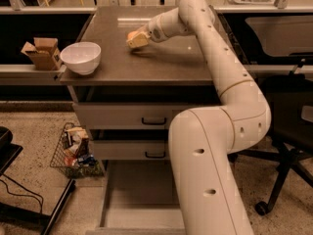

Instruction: Place orange into bottom drawer

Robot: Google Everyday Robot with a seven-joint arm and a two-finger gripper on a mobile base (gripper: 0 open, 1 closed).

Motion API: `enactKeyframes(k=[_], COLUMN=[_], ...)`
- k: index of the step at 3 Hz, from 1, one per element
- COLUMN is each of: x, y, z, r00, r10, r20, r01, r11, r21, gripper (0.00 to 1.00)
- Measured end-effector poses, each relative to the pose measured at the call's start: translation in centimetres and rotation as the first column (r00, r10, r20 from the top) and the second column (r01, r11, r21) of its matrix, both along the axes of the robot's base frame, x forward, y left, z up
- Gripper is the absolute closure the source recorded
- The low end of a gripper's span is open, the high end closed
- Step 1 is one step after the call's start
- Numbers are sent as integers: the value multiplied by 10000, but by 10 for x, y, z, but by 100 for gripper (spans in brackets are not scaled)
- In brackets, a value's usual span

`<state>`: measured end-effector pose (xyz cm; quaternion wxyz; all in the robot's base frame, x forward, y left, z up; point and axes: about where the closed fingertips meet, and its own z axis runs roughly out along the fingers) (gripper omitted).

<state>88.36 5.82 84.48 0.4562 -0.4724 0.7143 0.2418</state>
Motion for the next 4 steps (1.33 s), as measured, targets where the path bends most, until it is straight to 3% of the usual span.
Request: enactKeyframes(k=[1,2,4], x=[-21,-50,-150], y=[-25,-69,-177], z=[18,48,109], r00=[9996,9999,9914], r10=[289,63,-1303], r20=[73,152,83], r01=[-288,-59,1305], r11=[9993,9997,9905], r21=[-229,-229,-430], gripper=[100,100,100])
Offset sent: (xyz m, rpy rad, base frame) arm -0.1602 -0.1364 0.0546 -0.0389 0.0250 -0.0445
